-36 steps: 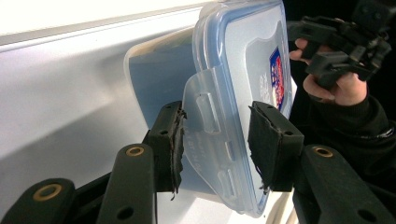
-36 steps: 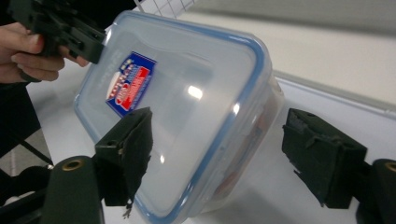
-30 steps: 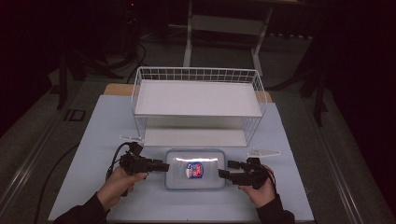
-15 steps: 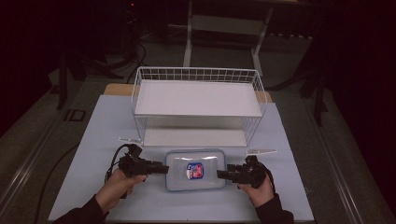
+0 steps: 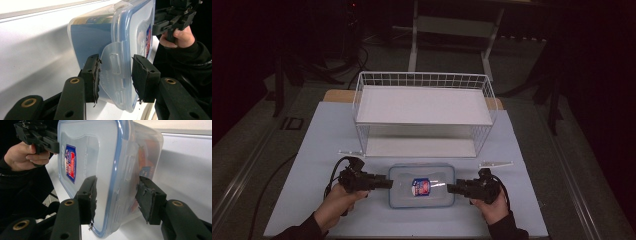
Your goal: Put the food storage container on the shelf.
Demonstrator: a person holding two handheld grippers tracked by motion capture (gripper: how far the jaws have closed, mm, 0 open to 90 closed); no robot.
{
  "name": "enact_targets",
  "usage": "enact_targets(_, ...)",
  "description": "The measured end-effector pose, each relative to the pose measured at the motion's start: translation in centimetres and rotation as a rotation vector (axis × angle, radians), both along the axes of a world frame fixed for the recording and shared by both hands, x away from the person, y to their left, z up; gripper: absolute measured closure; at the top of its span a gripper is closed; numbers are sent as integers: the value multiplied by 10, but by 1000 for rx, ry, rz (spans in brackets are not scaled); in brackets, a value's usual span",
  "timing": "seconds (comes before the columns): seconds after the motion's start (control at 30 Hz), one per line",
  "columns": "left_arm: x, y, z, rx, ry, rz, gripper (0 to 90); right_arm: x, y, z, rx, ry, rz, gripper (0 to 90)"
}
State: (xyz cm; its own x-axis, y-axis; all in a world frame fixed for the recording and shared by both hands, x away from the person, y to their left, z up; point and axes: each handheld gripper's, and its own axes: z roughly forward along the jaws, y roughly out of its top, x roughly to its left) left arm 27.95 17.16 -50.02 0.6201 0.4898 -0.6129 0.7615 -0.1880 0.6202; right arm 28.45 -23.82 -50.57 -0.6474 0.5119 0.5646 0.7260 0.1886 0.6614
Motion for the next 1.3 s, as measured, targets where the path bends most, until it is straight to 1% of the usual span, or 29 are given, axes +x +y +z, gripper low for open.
enact_targets(0.03,-2,-1,1,4,-4,9,579,-2,-1,0,6,8,-6,526)
enact_targets(0.07,-3,-1,2,9,-9,9,578,-3,0,1,4,4,-6,528)
enact_targets(0.13,-4,-1,3,3,-5,22,576,-4,0,2,3,2,-12,529)
enact_targets(0.17,-4,-1,3,6,-14,23,576,-4,0,3,9,5,-17,529)
enact_targets(0.2,-4,-1,5,4,-22,33,576,-3,1,4,8,-4,-18,529)
enact_targets(0.23,-4,-1,6,5,-31,37,575,-2,1,5,10,-3,-22,529)
enact_targets(0.27,-3,-2,8,6,-45,41,574,-1,1,6,12,-8,-26,528)
enact_targets(0.3,-2,-2,10,7,-55,47,574,-1,1,8,10,-6,-28,528)
enact_targets(0.43,5,-2,18,7,-93,62,572,6,2,14,12,-28,-38,528)
enact_targets(0.63,16,-3,26,-7,-126,83,571,18,2,25,20,-57,-62,525)
enact_targets(0.7,19,-4,28,-14,-137,99,570,22,2,28,21,-70,-68,524)
enact_targets(0.87,31,-5,29,-25,-157,121,567,34,2,31,22,-74,-82,524)
enact_targets(1.0,37,-7,29,-35,-178,126,567,42,1,37,19,-99,-94,521)
enact_targets(1.1,43,-9,27,-44,-196,133,565,49,0,40,14,-118,-106,519)
enact_targets(1.13,46,-10,25,-44,-191,134,564,51,-1,40,13,-122,-110,519)
enact_targets(1.2,49,-11,22,-44,-193,144,563,55,-1,38,8,-122,-113,519)
enact_targets(1.23,51,-12,21,-37,-190,145,562,57,-2,37,7,-120,-116,519)
enact_targets(1.3,54,-12,19,-33,-201,155,559,61,-1,33,6,-118,-119,518)
